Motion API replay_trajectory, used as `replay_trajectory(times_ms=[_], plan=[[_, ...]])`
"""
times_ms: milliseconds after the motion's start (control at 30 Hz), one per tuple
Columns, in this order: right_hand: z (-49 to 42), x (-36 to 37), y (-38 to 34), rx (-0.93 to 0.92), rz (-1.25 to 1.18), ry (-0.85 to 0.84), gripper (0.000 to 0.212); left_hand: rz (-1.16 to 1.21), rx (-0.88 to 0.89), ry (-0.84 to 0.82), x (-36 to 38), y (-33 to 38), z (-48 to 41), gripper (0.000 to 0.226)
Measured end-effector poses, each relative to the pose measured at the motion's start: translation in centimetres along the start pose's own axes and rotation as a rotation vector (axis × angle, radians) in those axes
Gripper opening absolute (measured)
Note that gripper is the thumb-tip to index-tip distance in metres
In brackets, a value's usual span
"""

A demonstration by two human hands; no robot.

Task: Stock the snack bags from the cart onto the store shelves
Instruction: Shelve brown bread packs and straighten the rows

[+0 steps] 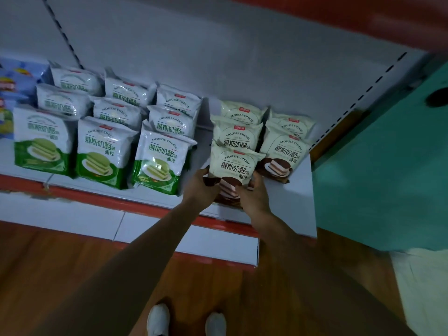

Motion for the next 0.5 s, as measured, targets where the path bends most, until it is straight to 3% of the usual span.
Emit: replay_trajectory(times_ms=[167,300,500], plan=[[0.1,-0.1,0.1,-0.021,0.044,-0.014,0.056,0.015,-0.039,-0.019,0.0,-0.2,-0.1,0.03],[1.1,-1.7,-0.3,-0.019,0.105,0.023,0.068,-0.012,-0.089,0.008,-1.0,0.9,2.1,0.061],[7.2,-1.8,-3.6,-0.422,0.427,0.136,0.051,0.022,-0.084,0.114,-5.2,2.7,8.1,0.061]])
Point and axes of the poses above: each hand's wrist, its own z-axis away from the middle knuckle, its own x-axis out of the palm, y = z × x, the point moved 6 cm from there along -z, towards the middle knuckle, and after that the axes turned 12 degrees about x, right-handed, at the moved point
